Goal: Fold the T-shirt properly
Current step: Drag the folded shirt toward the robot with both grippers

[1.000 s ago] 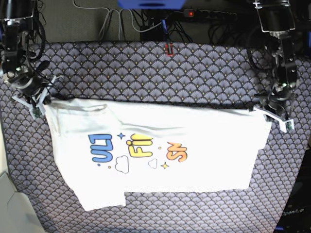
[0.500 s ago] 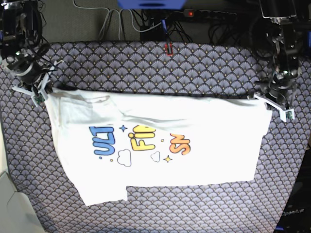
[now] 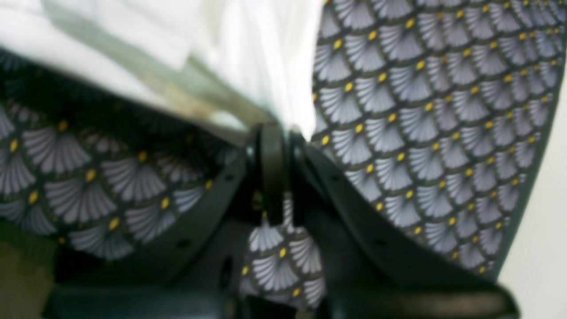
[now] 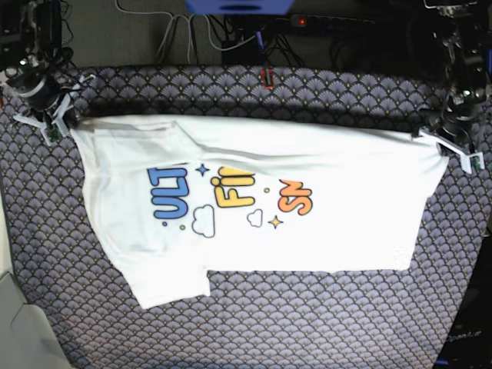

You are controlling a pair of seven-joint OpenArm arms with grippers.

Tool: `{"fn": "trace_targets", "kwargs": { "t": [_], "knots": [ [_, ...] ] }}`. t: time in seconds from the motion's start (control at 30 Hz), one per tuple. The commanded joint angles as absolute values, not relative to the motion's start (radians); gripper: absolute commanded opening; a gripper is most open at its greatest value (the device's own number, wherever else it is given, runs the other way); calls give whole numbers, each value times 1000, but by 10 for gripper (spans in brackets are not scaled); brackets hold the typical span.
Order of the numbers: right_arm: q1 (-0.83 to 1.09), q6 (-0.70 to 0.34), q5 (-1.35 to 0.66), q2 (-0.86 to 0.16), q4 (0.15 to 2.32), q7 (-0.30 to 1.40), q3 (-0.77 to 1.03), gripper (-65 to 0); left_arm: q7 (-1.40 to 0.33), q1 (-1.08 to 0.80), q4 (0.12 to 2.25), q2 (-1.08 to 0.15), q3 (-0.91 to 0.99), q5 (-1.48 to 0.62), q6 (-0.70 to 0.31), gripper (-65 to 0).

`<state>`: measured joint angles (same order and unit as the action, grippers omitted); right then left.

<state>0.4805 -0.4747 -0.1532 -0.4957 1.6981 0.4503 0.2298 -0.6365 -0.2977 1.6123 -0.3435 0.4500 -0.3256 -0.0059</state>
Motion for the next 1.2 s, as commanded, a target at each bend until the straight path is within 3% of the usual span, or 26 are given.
{"fn": "trace_targets", "kwargs": {
  "t": [0.0,0.5,1.17],
  "knots": [
    [487,-466,-151,-515,1715,438,242,-650,-613,-309,1643,-363,461,-318,1,-638],
    [604,-466,-151,-515,1715,320,242,-650,-613,-427,1664,-366,461,-312,1,-638],
    [610,-466,-150,-527,1707,323,243,-650,-615,-441,1655,-384,461,-312,1,-638]
  ]
}}
